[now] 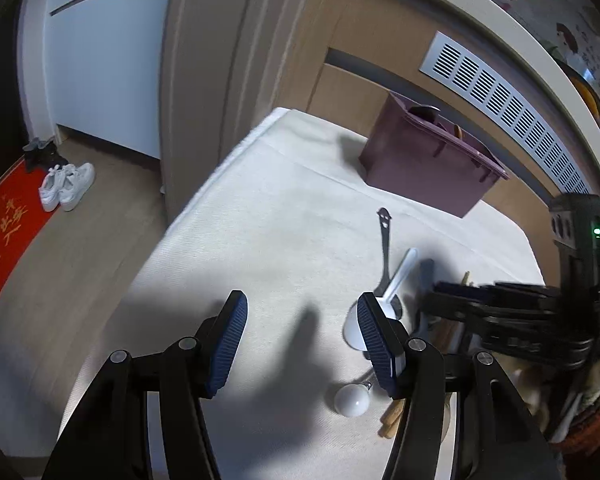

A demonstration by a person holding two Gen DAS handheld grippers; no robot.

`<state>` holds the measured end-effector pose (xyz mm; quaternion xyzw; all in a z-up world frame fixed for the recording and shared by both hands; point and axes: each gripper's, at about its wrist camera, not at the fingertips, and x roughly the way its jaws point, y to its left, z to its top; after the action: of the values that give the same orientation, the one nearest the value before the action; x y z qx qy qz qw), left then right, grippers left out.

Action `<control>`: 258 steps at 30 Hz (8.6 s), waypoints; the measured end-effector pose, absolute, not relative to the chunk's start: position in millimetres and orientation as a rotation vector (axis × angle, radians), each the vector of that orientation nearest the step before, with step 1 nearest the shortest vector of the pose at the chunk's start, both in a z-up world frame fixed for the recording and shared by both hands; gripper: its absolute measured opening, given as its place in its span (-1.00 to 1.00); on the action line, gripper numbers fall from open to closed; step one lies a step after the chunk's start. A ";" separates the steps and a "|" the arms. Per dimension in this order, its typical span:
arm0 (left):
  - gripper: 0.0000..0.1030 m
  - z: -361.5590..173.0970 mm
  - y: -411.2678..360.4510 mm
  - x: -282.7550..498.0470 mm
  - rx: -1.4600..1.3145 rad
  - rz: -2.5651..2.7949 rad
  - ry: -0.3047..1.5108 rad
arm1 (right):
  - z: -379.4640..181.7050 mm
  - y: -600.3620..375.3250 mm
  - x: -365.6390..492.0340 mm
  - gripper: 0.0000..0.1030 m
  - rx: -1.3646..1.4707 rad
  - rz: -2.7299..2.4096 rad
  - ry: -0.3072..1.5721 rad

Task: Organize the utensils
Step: 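Withdraw both tools from the caddy back over the table, then grasp the white plastic spoon with the left tool while the right tool grasps the blue spoon, then carry both spoons up into the purple caddy and open both tools, then move the right tool to the wooden chopsticks while the left tool approaches the ball-handled spoon, then grasp the wooden chopsticks with the right tool while the left tool grasps the ball-handled spoon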

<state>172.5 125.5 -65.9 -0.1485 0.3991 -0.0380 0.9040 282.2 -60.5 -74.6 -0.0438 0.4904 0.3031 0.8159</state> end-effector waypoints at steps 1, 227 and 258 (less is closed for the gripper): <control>0.13 -67.0 123.1 175.0 -0.307 -0.087 0.829 | -75.9 -56.4 281.9 -0.48 -0.120 0.633 1.032; 0.11 -82.1 72.7 172.6 -0.497 -0.222 1.117 | -56.5 -157.3 247.6 -0.90 -0.177 0.356 0.895; -0.53 -83.4 60.9 252.0 -0.388 0.057 0.948 | -45.4 -169.7 237.0 -0.89 -0.150 0.439 0.783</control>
<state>252.0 60.9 -83.4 -0.1857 0.4534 0.0272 0.8713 237.0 -169.7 -45.4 -0.0723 0.3781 0.2121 0.8983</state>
